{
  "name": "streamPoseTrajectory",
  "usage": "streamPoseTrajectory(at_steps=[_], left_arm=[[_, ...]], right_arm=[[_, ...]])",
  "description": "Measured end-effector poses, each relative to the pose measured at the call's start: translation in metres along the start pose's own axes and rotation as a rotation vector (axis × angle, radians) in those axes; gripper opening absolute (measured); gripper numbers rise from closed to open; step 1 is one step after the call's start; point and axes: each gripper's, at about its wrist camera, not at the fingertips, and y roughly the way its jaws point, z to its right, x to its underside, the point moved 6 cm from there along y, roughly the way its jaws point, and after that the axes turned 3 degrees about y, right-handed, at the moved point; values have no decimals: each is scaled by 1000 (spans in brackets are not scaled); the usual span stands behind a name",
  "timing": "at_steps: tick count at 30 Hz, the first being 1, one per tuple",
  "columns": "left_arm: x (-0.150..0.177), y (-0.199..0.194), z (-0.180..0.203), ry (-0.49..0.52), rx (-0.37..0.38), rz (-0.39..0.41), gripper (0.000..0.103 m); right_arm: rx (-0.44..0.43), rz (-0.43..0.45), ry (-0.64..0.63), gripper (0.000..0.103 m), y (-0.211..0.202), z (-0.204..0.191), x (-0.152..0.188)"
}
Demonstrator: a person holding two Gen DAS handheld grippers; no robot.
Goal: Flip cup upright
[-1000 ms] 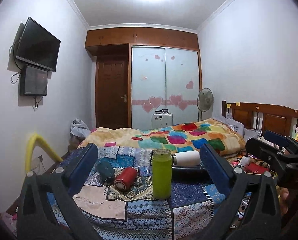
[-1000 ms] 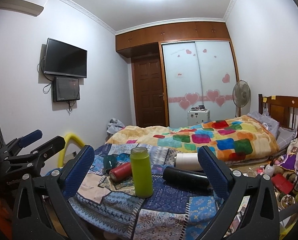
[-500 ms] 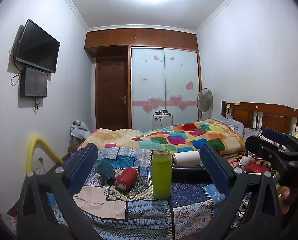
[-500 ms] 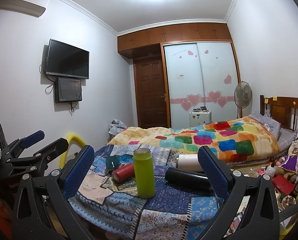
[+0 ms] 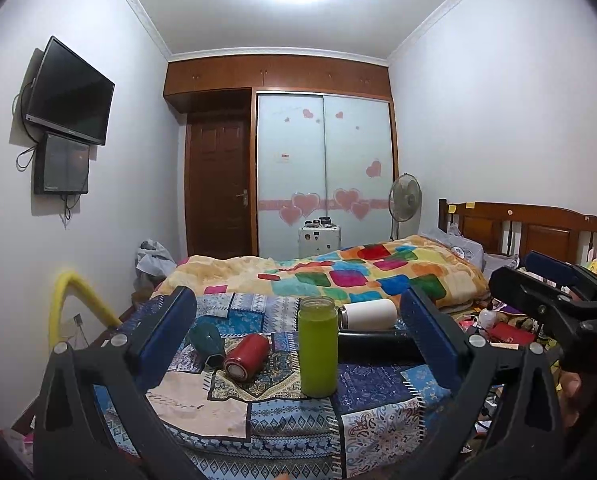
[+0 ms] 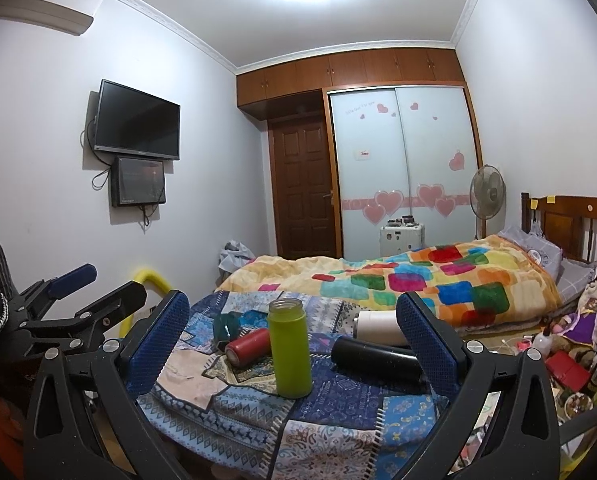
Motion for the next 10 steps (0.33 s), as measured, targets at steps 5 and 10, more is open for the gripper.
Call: streamPoseTrajectory(at_steps=[5,10], left_arm=[[2,2,0,0,6,-9,103],[4,5,-1,-3,7,-16,103]], right_arm=[[3,0,-1,103,0,1,-1],[10,-6,5,103,1,5,-2]])
